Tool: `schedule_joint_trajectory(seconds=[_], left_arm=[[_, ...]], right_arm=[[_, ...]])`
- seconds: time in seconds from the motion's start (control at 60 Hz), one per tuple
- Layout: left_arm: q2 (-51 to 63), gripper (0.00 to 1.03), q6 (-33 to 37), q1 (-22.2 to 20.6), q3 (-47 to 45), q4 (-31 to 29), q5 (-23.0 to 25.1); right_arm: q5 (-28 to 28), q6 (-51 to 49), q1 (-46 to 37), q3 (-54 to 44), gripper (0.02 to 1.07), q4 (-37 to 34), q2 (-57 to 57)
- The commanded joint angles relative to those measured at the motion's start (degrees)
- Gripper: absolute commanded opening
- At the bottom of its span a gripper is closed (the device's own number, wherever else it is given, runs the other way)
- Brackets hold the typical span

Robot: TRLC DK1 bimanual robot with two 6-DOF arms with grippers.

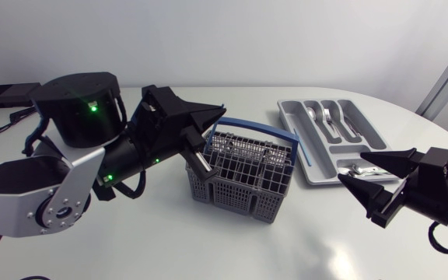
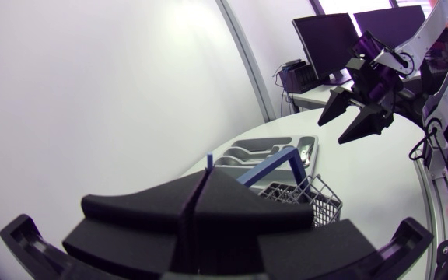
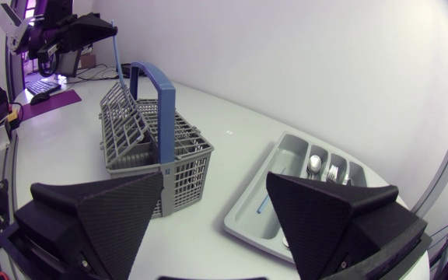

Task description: Unload the cutlery basket into the drawer organizer.

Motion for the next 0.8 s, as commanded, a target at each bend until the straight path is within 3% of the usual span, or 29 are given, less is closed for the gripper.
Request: schedule_joint_trajectory(seconds=[0.0,0.417,0.567,0.667,0.683,0.717,0.733,0.783], left_arm=[[-1.2,0.14,-0.7,-0.5,-1.6,2.6,-0.8],[1.0,0.14,-3.6,-0.3,-2.5,6.3,-1.6],[1.4,0.14,-3.6,-0.5,-2.1,6.4,-1.6],[1.2,0.14,-4.2,-0.5,-2.0,6.3,-1.7],[1.2,0.14,-4.2,-0.6,-2.0,6.3,-1.7],[1.2,0.14,-4.2,-0.5,-2.0,6.3,-1.7],[1.2,0.14,-4.2,-0.6,-2.0,6.4,-1.8],[1.2,0.14,-4.3,-0.6,-2.0,6.3,-1.9]], right_arm=[[-0.5,-0.9,-0.4,-1.0,0.97,-0.4,-0.1],[-1.2,0.6,0.9,-0.5,0.97,-2.2,-2.2],[-0.9,4.9,5.8,1.3,0.87,-4.0,-4.9],[0.4,7.1,11.3,3.1,0.73,-4.9,-4.9],[1.6,7.7,14.0,3.5,0.63,-4.9,-4.9],[3.0,8.4,16.3,3.7,0.55,-4.5,-4.9],[5.2,9.3,19.4,3.9,0.46,-3.6,-4.5],[8.5,10.6,23.8,4.0,0.35,-1.4,-3.4]])
